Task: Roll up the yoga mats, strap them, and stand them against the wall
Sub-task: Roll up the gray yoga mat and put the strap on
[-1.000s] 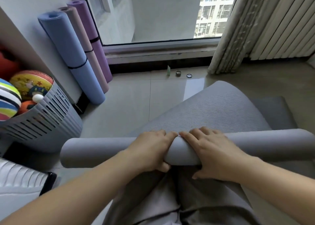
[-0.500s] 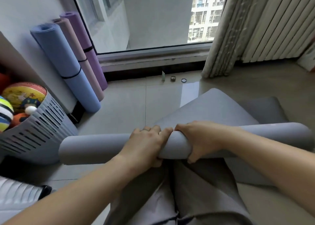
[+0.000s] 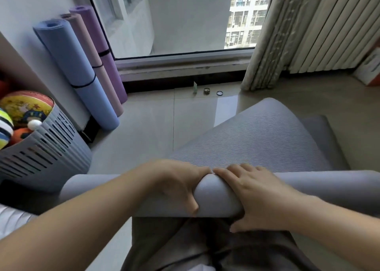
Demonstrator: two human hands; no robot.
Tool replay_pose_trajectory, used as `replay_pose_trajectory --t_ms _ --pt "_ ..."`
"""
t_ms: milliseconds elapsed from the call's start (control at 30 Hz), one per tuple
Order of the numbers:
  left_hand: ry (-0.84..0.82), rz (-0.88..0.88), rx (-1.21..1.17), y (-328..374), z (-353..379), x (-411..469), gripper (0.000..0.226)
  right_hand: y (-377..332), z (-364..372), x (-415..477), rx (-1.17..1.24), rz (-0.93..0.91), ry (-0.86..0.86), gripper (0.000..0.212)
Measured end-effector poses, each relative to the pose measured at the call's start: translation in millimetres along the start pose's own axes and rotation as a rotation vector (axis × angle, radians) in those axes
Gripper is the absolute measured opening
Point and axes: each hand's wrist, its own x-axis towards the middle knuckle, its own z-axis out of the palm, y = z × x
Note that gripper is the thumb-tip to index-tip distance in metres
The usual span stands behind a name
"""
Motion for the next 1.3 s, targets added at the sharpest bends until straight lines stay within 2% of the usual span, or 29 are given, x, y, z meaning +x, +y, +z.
replay_pose_trajectory --t_ms 67,133,200,267,367,400,533,633,700,733,833,867,1000,1133,1233,1300 --pt "-0.134 -0.013 -0.052 -2.0 -11.4 5.2 0.073 -9.2 9.7 0.1 -0.038 0.016 0.070 0.104" --pt "-0.132 -0.020 -0.042 -3.6 -16.2 4.4 0.075 -6.3 9.2 5.6 0.014 0.036 0.083 0.092" --pt "0.049 -0.032 0.064 -1.9 -9.7 -3.0 0.080 5.0 1.0 15.6 0.103 0.029 0.044 0.085" --pt "0.266 -0.057 0.264 3.3 8.0 -8.4 0.094 18.6 -10.9 30.9 0.219 0.017 -0.069 0.085" --pt "0.404 -0.119 0.411 8.8 32.3 -7.9 0.103 26.0 -21.4 48.2 0.299 0.005 -0.249 0.089" --pt "0.414 -0.128 0.394 6.7 33.1 -5.5 0.102 23.7 -21.6 47.6 0.246 0.019 -0.232 0.091" --pt "0.376 -0.079 0.211 -10.9 16.3 1.0 0.094 2.1 2.2 25.2 -0.091 0.032 0.118 0.106" --pt "0.274 -0.027 0.045 -17.7 4.3 4.1 0.088 0.9 15.8 29.8 -0.105 0.062 0.212 0.094" --pt "0.262 -0.032 -0.036 -21.4 -2.5 6.2 0.085 9.4 7.7 39.7 -0.044 0.070 0.202 0.082" --pt "0.290 -0.047 0.002 -21.3 -3.3 6.7 0.087 14.4 0.5 43.3 -0.006 0.070 0.177 0.079" --pt "0.475 -0.089 0.358 -15.0 8.2 5.1 0.097 26.4 -17.1 49.9 0.056 0.072 0.103 0.072" --pt "0.522 -0.089 0.384 -13.6 9.9 3.6 0.096 28.0 -23.4 52.4 0.039 0.061 0.076 0.071" --pt "0.613 -0.069 0.294 -8.8 -19.5 -12.5 0.086 29.1 -70.0 57.3 -0.007 0.030 -0.028 0.073" --pt "0.503 -0.005 0.206 7.6 -40.5 -38.3 0.078 31.5 -98.3 39.9 0.134 -0.019 -0.186 0.074" --pt "0.311 0.031 0.108 13.6 -25.8 -41.4 0.069 23.8 -69.6 30.9 0.260 -0.036 -0.342 0.074" --pt "0.197 0.053 0.060 10.7 -6.6 -31.2 0.069 19.4 -42.7 27.1 0.318 -0.036 -0.367 0.075"
